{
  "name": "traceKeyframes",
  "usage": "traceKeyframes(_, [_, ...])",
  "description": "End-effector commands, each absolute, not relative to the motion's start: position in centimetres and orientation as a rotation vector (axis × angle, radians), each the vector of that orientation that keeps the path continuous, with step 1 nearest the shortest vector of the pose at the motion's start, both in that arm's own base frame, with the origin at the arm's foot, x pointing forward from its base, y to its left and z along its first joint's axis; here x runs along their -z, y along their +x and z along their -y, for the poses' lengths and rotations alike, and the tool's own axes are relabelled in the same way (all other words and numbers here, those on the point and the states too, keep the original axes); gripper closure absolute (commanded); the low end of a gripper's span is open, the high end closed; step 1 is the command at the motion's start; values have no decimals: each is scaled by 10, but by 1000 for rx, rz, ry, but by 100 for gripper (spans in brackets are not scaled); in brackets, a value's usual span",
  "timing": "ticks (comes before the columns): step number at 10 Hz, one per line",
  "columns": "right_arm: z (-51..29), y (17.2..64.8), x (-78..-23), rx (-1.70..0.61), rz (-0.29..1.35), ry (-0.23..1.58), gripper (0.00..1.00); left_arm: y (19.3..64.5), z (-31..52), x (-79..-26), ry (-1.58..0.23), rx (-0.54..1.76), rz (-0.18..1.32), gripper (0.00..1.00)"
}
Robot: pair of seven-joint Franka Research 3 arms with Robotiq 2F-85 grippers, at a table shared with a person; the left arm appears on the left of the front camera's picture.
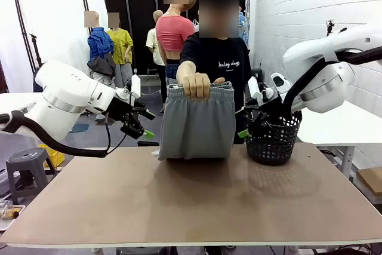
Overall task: Fold the training pants.
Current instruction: Grab both ends of the Training pants handed by a person.
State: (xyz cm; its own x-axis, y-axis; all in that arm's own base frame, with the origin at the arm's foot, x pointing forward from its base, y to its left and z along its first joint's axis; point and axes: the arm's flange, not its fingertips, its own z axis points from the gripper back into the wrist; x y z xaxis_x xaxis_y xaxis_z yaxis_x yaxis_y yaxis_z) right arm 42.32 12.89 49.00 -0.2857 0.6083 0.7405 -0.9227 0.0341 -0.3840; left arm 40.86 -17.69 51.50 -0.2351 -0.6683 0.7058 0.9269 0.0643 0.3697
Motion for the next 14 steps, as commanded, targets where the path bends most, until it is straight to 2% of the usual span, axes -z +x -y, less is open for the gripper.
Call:
traceKeyframes(1, [-129,434,-485,-1602,1046,464,0,412,182,-501,-376,1499,1046,0])
traceKeyframes(4, [-136,433,-485,-1622,1087,489,0,413,188,-501,-445,1523,1104,0])
traceKeyframes(5, [-134,432,-488,-1589,1068,452,0,411,186,-507,-417,1555,1067,0])
traceKeyframes(6, [-123,430,-496,-1506,1000,359,0,408,187,-507,-418,1489,1064,0])
traceKeyframes(7, [-132,428,-487,-1609,1048,475,0,408,187,-507,-418,1489,1064,0])
traceKeyframes(10, [-128,429,-489,-1587,1033,439,0,408,186,-507,-403,1510,1054,0])
traceKeyframes(12, [-140,432,-482,-1602,1164,453,0,416,192,-501,-452,1522,1081,0])
traceKeyframes(14, [-143,432,-475,-1602,1208,465,0,419,196,-501,-462,1536,1143,0])
